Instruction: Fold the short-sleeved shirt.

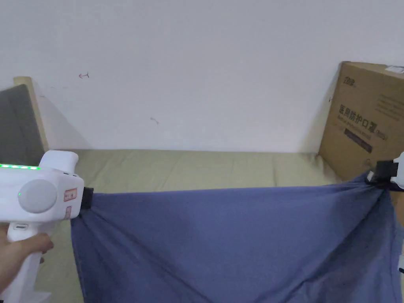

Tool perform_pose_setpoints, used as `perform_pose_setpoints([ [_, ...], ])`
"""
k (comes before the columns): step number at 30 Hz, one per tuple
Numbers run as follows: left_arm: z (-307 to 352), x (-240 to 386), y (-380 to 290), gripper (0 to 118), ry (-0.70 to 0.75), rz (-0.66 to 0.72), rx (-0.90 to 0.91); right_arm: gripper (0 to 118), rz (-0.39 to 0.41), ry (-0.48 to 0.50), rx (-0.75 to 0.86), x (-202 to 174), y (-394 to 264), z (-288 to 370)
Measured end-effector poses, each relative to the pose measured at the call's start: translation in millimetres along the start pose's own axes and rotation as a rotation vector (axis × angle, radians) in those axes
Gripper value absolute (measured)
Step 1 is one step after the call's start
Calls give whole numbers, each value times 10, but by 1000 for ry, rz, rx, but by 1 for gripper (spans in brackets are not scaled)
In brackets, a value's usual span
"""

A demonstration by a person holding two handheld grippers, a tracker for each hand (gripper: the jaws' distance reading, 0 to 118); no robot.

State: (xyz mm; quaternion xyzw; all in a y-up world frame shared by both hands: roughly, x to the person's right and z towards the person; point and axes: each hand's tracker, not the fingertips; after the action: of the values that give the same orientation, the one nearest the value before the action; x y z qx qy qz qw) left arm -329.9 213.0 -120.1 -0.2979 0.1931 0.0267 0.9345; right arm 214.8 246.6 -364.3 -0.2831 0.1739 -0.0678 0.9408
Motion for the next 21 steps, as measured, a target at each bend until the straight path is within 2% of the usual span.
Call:
perform_pose_setpoints([
  [6,144,100,708,3,71,-65,97,1,-1,-19,124,-315,620,77],
  [9,180,8,1125,3,69,-8,145,1,-63,0,167,-432,995,44],
  [14,135,-109,1866,3,151,11,244,1,-88,33,242,-650,1677,-44],
  [21,127,-213,2731,3,201,47,384,1,-52,9,350,-1097,2652,-118],
])
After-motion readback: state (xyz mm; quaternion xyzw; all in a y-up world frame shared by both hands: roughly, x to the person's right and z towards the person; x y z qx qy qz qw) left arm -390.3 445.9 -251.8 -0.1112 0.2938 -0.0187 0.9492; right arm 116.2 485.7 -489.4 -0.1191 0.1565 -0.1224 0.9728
